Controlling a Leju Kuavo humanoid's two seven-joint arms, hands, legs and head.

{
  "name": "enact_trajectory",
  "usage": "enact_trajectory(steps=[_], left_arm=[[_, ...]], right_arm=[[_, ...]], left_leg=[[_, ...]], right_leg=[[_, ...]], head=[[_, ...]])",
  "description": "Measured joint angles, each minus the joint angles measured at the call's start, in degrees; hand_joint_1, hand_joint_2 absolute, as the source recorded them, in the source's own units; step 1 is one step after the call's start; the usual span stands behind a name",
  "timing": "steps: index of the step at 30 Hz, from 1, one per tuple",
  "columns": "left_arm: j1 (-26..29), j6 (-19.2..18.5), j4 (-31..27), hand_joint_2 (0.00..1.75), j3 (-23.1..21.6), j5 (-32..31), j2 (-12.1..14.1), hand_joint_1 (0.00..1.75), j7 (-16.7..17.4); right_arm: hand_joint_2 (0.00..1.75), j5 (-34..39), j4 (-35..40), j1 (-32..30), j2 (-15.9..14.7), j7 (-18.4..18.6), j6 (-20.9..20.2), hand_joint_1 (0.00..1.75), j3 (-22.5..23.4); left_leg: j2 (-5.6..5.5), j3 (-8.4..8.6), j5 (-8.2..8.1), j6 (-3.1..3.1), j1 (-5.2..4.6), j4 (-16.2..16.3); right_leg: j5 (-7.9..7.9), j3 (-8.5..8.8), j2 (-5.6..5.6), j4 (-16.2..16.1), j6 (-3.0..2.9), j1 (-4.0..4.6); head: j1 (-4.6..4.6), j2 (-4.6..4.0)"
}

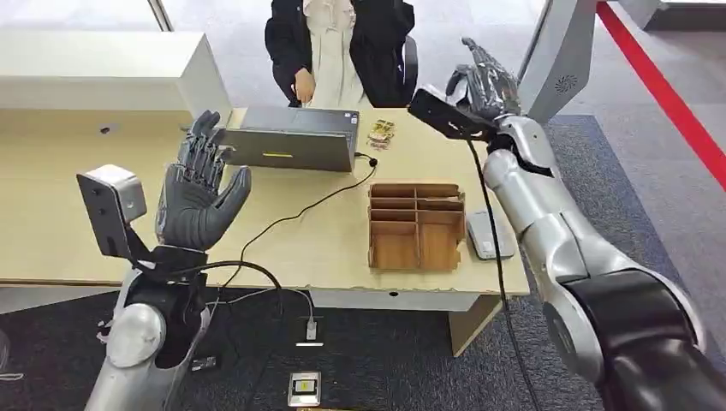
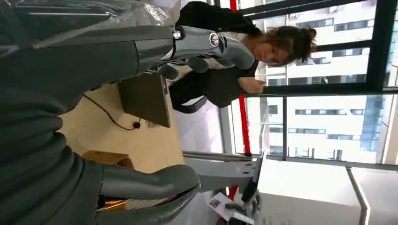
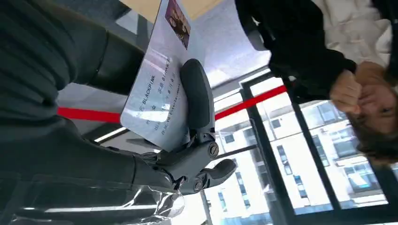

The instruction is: Pass the card to the sensor for recognition and then transmit it.

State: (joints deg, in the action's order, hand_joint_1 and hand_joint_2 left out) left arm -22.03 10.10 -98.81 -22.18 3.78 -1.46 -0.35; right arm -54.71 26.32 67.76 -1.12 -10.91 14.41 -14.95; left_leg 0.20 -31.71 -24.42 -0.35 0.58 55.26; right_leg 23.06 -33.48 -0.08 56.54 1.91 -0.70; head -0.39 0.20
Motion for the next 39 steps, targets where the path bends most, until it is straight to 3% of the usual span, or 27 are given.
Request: enact_trajectory(steps=[6,14,22,29,37,38,39], left_arm=[[-1.0,0.1,2.0,1.75,-0.1,0.0,-0.9,0.00,-1.0],[-1.1,0.1,3.4,1.75,-0.1,0.2,-1.1,0.00,-1.4],[-2.7,-1.1,6.1,1.75,-0.9,1.5,-1.7,0.00,-3.3],[-3.5,-1.1,8.4,1.75,-1.1,1.6,-2.2,0.00,-4.3],[-4.1,-1.1,10.2,1.75,-1.1,1.6,-2.7,0.00,-4.8],[-4.1,-1.1,10.4,1.75,-1.1,1.6,-2.8,0.00,-4.8],[-4.2,-1.1,10.6,1.75,-1.1,1.6,-2.8,0.00,-4.8]], right_arm=[[1.75,-1.0,-1.1,5.9,3.8,1.4,-4.1,1.75,-1.8],[1.75,-1.1,-2.3,8.7,5.8,1.8,-5.2,1.75,-2.4],[1.75,-5.0,-4.3,12.4,5.8,7.8,-9.9,1.75,-3.5],[1.75,-5.6,-6.1,13.9,5.2,13.2,-11.3,1.75,-3.9],[1.75,-5.9,-7.4,13.9,5.0,15.5,-11.9,1.75,-4.0],[1.75,-5.9,-7.5,13.9,4.9,15.6,-12.1,1.57,-4.1],[1.75,-5.9,-7.7,13.9,4.9,15.6,-12.2,0.65,-4.2]], left_leg=[[0.00,0.00,0.00,0.00,-0.01,0.0],[-0.01,0.00,0.00,0.00,-0.04,0.0],[-0.01,0.00,0.00,0.01,-0.03,0.0],[0.00,0.00,0.00,0.01,-0.04,0.0],[-0.01,0.00,0.00,0.01,-0.04,0.0],[-0.01,-0.01,0.00,0.01,-0.04,0.0],[-0.01,-0.01,0.00,0.01,-0.04,0.0]], right_leg=[[0.00,0.00,-0.01,0.0,0.00,0.07],[-0.02,0.01,0.00,-0.1,0.03,0.04],[-0.04,-0.01,0.00,-0.1,0.04,0.02],[-0.04,-0.02,0.01,-0.1,0.04,0.02],[-0.04,-0.02,0.00,-0.1,0.04,0.03],[-0.04,-0.02,0.00,-0.1,0.04,0.03],[-0.04,-0.02,0.00,-0.1,0.04,0.03]], head=[[0.00,0.00],[0.00,0.00],[0.00,0.00],[0.00,0.00],[0.00,0.00],[0.00,0.00],[0.00,0.00]])
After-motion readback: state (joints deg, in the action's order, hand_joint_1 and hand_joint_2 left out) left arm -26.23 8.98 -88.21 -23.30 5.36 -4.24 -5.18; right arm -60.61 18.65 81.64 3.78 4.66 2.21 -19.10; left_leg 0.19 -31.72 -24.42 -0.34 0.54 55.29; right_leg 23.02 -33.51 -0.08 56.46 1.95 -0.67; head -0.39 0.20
